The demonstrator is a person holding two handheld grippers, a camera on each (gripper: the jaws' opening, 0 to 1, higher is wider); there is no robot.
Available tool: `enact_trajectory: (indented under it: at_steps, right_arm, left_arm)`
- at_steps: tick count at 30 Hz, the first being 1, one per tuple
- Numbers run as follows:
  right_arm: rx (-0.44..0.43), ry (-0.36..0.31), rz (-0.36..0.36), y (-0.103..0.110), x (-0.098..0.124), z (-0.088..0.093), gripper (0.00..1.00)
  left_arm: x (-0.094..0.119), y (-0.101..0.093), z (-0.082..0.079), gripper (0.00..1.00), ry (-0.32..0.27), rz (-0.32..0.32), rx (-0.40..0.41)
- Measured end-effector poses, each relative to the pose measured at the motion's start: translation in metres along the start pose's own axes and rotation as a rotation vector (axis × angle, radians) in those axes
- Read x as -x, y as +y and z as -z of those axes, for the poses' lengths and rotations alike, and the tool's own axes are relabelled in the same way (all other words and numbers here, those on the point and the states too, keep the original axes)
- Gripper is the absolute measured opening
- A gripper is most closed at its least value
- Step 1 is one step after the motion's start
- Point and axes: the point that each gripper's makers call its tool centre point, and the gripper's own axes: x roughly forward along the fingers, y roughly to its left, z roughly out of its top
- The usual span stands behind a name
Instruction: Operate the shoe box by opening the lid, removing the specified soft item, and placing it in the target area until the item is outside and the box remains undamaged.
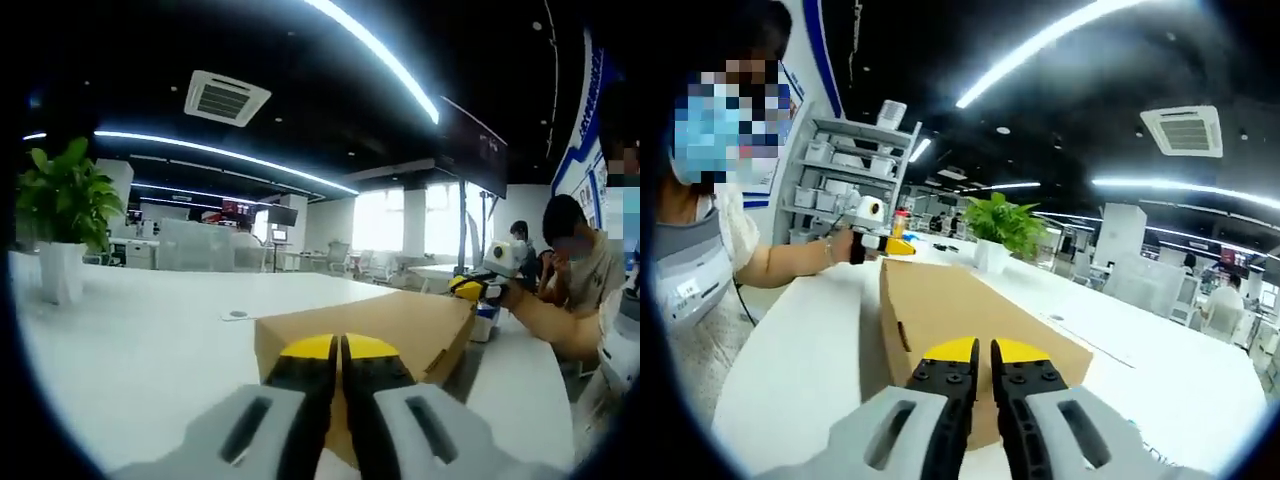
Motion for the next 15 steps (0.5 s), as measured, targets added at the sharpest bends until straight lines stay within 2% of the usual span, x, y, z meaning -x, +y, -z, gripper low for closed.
enact_trajectory:
  at_steps: [4, 7, 10, 15]
  right_arm:
    - [-0.044, 0.065, 0.095, -0.021, 0.001, 0.014, 0.0]
    - [-0.072, 0.081, 0.117, -0.027, 0.001, 0.018, 0.0]
    - [-0.073, 0.125, 0.158, -0.035, 0.0, 0.027, 0.0]
    - [-0.084, 0.145, 0.113, -0.026, -0.003, 0.031, 0.0]
  left_arm:
    - [-0.002, 0.013, 0.011, 0.01, 0.043, -0.056, 0.018]
    - [-0.003, 0.016, 0.019, 0.01, 0.075, -0.083, 0.001]
    - [-0.005, 0.015, 0.026, 0.01, 0.098, -0.089, -0.014]
    - [-0.009, 0.013, 0.035, 0.01, 0.136, -0.075, -0.026]
